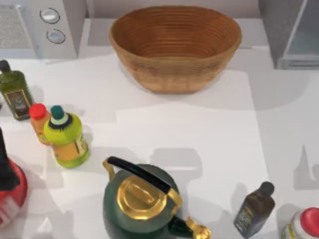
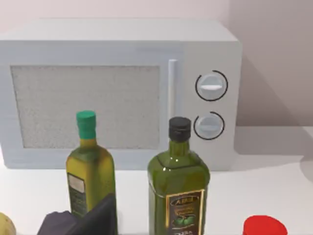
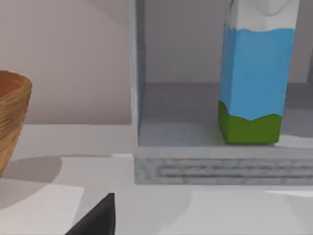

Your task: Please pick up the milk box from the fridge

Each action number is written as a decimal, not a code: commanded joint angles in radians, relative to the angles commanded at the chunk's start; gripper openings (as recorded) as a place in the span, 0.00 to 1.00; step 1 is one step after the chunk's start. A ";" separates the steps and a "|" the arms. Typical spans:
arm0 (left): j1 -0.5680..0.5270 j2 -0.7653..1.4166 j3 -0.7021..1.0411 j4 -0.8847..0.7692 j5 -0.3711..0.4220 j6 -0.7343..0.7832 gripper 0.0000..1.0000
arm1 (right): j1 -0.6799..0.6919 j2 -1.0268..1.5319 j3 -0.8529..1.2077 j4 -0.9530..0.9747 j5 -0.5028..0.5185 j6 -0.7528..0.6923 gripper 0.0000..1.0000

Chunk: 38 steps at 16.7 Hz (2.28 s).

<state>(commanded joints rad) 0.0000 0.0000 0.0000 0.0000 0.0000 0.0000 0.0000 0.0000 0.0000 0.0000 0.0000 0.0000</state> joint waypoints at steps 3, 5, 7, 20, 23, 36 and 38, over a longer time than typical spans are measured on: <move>0.000 0.000 0.000 0.000 0.000 0.000 1.00 | -0.004 0.010 0.001 0.010 -0.004 0.000 1.00; 0.000 0.000 0.000 0.000 0.000 0.000 1.00 | -0.024 0.063 0.008 0.062 -0.022 0.000 1.00; 0.000 0.000 0.000 0.000 0.000 0.000 1.00 | -0.057 0.158 0.019 0.156 -0.053 0.001 1.00; 0.000 0.000 0.000 0.000 0.000 0.000 1.00 | -0.392 1.323 0.135 1.188 -0.375 0.011 1.00; 0.000 0.000 0.000 0.000 0.000 0.000 1.00 | -0.458 1.539 0.158 1.385 -0.440 0.015 1.00; 0.000 0.000 0.000 0.000 0.000 0.000 1.00 | -0.523 1.802 0.195 1.607 -0.506 0.017 1.00; 0.000 0.000 0.000 0.000 0.000 0.000 1.00 | -0.501 1.839 0.252 1.577 -0.480 0.015 1.00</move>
<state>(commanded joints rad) 0.0000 0.0000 0.0000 0.0000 0.0000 0.0000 -0.5011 1.8389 0.2520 1.5774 -0.4799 0.0148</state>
